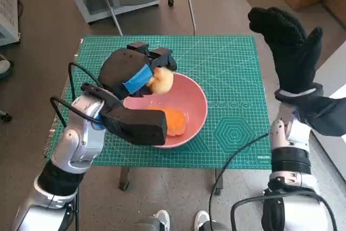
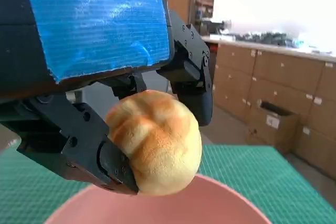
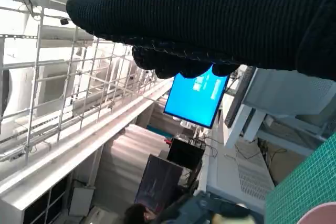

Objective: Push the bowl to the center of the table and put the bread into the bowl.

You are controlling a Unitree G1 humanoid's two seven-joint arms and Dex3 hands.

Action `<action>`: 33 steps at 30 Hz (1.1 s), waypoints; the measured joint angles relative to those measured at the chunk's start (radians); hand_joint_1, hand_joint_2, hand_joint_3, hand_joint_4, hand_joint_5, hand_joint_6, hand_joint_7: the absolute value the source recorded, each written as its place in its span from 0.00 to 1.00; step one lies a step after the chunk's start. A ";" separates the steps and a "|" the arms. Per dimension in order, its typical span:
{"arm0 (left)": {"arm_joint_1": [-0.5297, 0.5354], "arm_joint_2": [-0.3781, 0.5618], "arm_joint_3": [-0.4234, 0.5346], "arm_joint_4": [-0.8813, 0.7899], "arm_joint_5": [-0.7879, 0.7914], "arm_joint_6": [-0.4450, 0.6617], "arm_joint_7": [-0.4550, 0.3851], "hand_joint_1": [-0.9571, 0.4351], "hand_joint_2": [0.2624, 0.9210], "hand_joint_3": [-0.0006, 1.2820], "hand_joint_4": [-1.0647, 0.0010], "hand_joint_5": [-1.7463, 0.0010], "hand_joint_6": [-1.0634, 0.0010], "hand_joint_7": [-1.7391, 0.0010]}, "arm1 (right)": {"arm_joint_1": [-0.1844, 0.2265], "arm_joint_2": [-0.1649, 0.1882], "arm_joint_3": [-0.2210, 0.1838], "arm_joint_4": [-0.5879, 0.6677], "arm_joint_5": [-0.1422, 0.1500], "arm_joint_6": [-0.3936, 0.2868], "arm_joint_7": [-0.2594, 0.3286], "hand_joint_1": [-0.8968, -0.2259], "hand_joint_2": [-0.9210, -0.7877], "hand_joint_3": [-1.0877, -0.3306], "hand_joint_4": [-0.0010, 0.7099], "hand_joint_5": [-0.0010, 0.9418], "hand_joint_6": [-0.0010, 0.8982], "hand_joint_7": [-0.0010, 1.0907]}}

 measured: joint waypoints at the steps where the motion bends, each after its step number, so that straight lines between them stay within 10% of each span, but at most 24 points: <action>1: 0.000 -0.005 0.002 0.007 -0.008 0.001 -0.007 0.74 0.98 0.07 0.43 0.57 0.51 0.52 | 0.000 0.000 0.000 -0.001 0.000 0.000 0.000 0.44 0.00 0.71 0.43 0.00 0.45 0.00; 3: 0.000 -0.017 0.007 0.020 -0.035 0.010 -0.032 0.74 0.96 0.05 0.63 0.82 0.63 0.77 | 0.001 0.000 0.000 -0.004 0.000 0.000 0.000 0.44 0.00 0.71 0.42 0.00 0.45 0.00; 9: 0.001 -0.028 0.015 0.023 -0.080 0.080 -0.141 0.54 0.90 0.01 0.92 0.98 0.76 0.96 | 0.001 0.000 -0.001 -0.010 0.000 0.001 -0.003 0.45 0.00 0.71 0.42 0.00 0.45 0.00; 33: 0.036 -0.004 0.141 0.024 -0.243 -0.081 -0.154 0.31 0.94 0.01 1.00 1.00 0.78 0.99 | 0.026 0.005 0.012 -0.059 -0.002 0.007 -0.026 0.44 0.00 0.71 0.42 0.00 0.44 0.00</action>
